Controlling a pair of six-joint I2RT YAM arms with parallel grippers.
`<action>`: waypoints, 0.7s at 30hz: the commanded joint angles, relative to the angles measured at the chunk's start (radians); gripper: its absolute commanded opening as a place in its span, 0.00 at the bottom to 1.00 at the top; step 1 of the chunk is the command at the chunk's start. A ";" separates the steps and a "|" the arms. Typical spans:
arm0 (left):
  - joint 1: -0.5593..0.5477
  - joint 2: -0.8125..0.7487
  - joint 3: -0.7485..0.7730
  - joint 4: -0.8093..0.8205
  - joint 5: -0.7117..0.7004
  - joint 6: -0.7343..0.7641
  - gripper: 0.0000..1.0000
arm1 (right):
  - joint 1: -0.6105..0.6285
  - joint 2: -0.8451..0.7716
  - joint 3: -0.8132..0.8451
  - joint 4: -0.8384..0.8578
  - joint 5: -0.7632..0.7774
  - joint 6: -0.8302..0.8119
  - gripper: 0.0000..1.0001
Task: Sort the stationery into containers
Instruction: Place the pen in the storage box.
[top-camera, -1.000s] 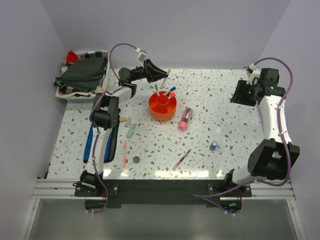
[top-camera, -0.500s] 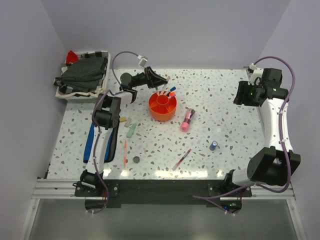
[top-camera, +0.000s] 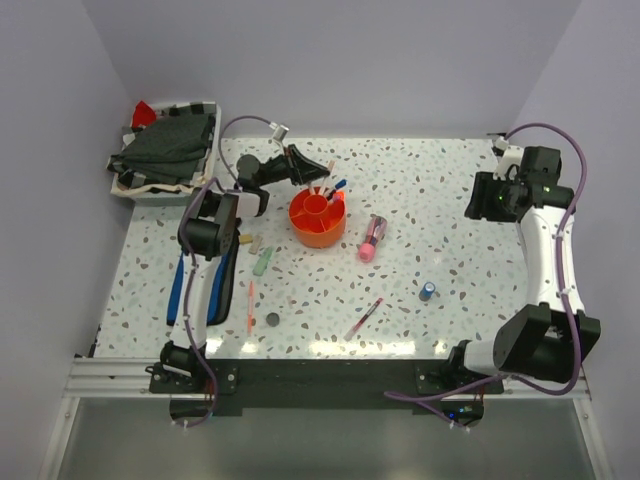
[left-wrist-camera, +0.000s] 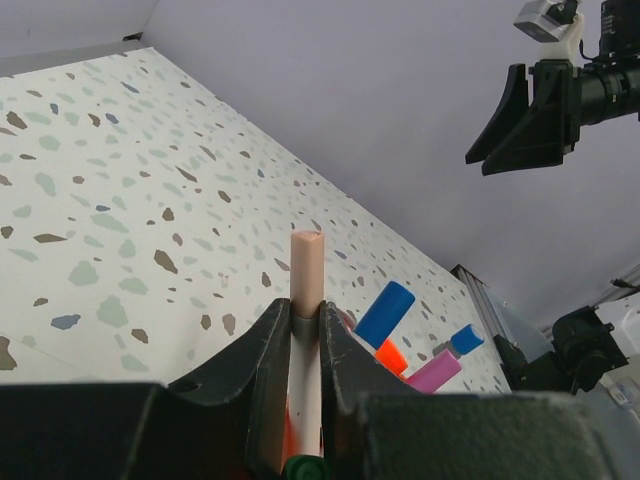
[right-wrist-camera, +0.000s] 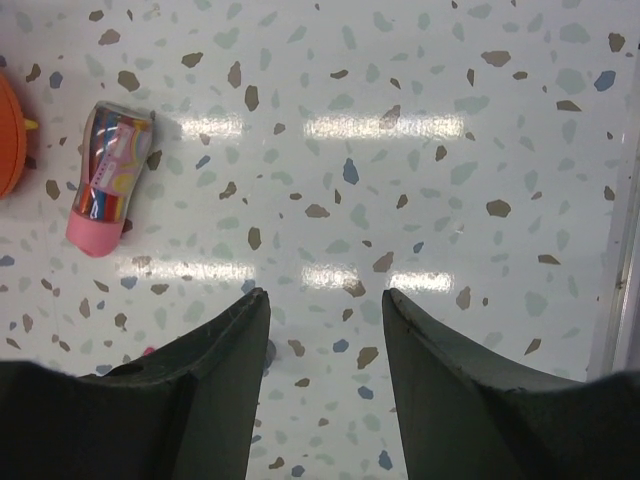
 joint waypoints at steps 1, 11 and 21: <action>0.009 -0.094 -0.008 0.568 0.035 0.027 0.19 | 0.000 -0.059 -0.019 0.006 -0.021 0.015 0.53; 0.012 -0.229 -0.160 0.570 0.081 0.088 0.41 | 0.000 -0.122 -0.095 0.030 -0.050 0.046 0.54; 0.032 -0.354 -0.154 0.529 0.090 0.115 1.00 | 0.000 -0.149 -0.096 0.027 -0.111 0.050 0.54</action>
